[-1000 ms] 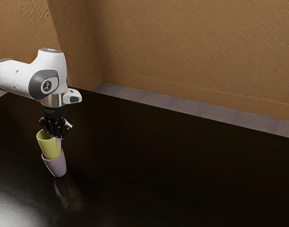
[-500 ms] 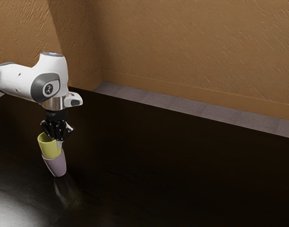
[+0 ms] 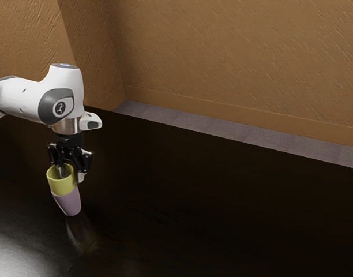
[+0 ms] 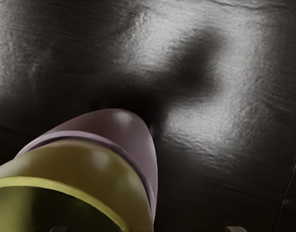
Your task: Place the left cup onto the right cup
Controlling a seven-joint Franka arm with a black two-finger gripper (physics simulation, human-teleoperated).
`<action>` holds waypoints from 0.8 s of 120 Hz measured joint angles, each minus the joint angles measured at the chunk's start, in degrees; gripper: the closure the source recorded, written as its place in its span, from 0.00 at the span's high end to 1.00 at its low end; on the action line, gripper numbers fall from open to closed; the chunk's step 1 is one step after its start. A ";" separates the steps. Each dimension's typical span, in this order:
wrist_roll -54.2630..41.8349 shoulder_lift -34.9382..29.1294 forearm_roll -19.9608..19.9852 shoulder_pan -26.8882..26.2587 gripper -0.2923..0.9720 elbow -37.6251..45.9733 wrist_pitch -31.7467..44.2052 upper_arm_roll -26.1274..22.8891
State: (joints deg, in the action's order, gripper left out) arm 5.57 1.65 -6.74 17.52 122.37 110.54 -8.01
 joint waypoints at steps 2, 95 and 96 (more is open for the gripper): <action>0.05 -0.05 0.04 0.02 0.58 0.00 -0.06 0.00; 2.46 -5.79 0.62 -4.29 0.74 -4.96 -7.21 -0.39; 2.48 -5.79 0.64 -4.42 0.74 -5.09 -7.32 -0.36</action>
State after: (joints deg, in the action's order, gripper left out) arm 8.05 -4.15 -6.10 13.10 117.27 103.22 -8.37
